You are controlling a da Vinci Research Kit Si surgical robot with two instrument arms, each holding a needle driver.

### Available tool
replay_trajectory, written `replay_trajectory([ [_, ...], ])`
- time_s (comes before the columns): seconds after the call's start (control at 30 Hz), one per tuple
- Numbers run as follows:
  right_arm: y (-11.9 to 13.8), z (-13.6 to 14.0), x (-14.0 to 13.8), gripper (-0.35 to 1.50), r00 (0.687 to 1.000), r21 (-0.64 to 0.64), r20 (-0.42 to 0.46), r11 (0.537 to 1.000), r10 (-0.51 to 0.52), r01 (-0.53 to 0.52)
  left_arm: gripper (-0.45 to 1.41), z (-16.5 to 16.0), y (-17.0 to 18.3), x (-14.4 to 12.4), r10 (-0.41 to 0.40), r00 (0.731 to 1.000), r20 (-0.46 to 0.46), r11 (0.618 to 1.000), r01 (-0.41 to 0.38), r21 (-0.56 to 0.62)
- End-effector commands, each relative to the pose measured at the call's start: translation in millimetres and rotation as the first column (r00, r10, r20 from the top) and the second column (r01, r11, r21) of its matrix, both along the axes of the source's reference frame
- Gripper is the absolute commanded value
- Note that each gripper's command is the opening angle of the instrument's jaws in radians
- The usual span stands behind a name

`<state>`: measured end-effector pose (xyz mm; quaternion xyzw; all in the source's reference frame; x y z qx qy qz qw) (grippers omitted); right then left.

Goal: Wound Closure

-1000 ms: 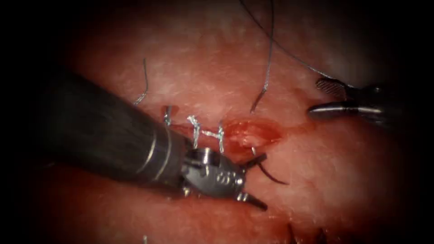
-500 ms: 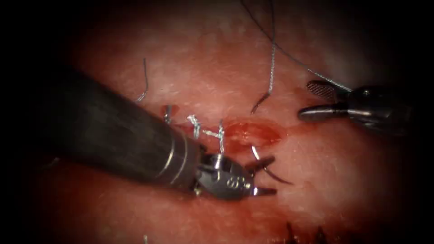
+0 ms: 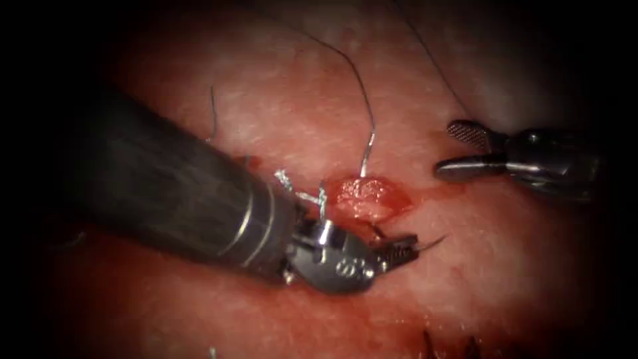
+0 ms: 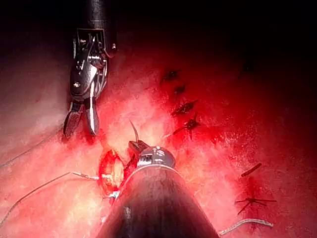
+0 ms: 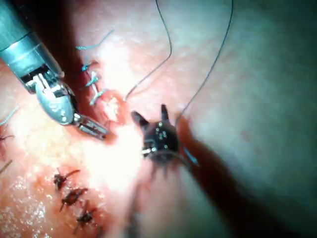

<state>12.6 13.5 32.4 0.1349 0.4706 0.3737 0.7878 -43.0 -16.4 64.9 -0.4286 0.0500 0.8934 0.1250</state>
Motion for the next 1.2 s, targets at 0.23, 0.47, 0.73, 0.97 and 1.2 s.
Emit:
replay_trajectory([
  [0.23,-1.2,0.4,0.8,1.26,1.0,0.009,-0.022,1.0,-0.019,0.02,-0.45,-2.7,-1.7,-1.0,-0.138,0.978,0.159,0.94,0.078,0.332],
  [0.47,-1.3,0.3,0.8,1.26,0.999,0.012,-0.031,1.0,-0.028,0.028,-0.45,-6.4,-2.1,-1.1,-0.318,0.908,0.272,0.798,0.102,0.594],
  [0.73,-1.6,0.1,0.9,1.26,0.997,0.027,-0.049,0.998,-0.061,0.062,-0.45,-9.2,-1.7,-0.8,-0.298,0.884,0.36,0.798,0.023,0.603],
  [0.97,-1.9,-0.1,1.0,1.28,0.99,0.042,-0.093,0.993,-0.109,0.113,-0.45,-11.6,-0.8,-0.1,-0.014,0.952,0.307,0.977,-0.053,0.208],
  [1.2,-2.8,-0.8,1.0,1.2,0.973,0.128,-0.213,0.985,-0.088,0.117,-0.45,-12.4,0.4,1.0,0.113,0.974,0.195,0.993,-0.113,-0.01],
])
